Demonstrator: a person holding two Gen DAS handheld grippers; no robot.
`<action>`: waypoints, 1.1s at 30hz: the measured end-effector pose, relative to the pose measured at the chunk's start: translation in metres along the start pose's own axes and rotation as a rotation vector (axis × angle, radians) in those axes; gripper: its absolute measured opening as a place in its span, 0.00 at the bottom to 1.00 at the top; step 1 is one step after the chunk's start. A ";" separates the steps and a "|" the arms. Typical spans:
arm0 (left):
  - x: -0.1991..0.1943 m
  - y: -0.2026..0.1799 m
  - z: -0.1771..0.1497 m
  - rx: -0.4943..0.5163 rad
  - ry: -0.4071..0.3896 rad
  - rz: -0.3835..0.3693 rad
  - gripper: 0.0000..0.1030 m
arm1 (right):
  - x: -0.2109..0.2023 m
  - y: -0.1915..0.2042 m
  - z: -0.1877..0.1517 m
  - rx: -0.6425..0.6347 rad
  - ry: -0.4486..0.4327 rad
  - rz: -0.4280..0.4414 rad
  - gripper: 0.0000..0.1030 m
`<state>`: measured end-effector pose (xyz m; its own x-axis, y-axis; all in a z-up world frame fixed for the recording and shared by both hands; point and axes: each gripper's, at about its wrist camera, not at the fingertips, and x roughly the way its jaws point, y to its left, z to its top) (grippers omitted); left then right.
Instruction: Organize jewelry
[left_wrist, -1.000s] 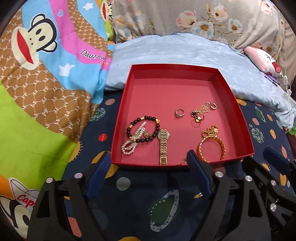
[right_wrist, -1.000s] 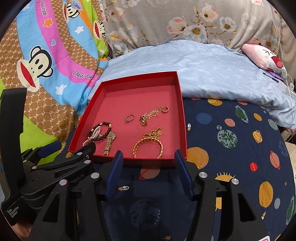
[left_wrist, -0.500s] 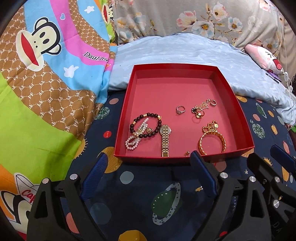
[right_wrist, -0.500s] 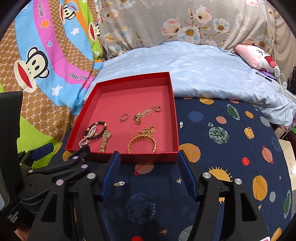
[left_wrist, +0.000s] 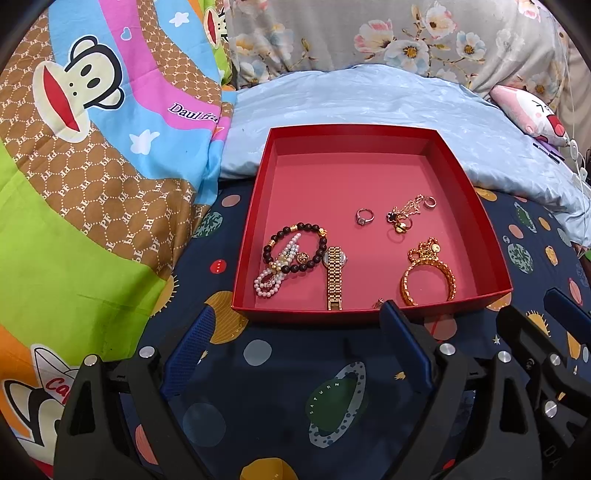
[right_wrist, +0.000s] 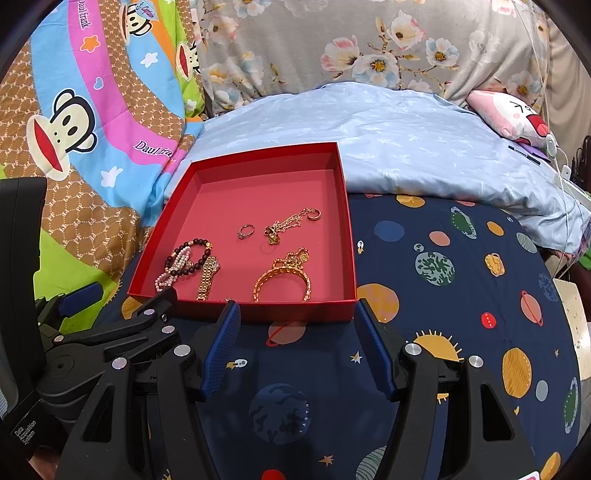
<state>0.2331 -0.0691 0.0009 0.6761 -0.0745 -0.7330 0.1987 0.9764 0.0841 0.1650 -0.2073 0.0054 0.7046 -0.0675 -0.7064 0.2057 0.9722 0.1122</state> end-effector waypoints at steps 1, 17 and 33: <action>0.000 0.000 0.000 0.001 -0.002 0.004 0.85 | 0.000 0.000 0.000 -0.001 0.000 -0.002 0.61; 0.001 0.000 -0.004 -0.015 0.030 0.001 0.85 | -0.001 -0.005 -0.005 0.008 0.004 -0.007 0.64; 0.004 0.000 -0.009 -0.008 0.058 -0.016 0.85 | -0.005 -0.003 -0.012 0.004 0.005 -0.014 0.66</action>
<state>0.2291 -0.0673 -0.0082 0.6309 -0.0783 -0.7719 0.2031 0.9769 0.0669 0.1525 -0.2076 0.0005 0.6982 -0.0799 -0.7114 0.2184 0.9702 0.1054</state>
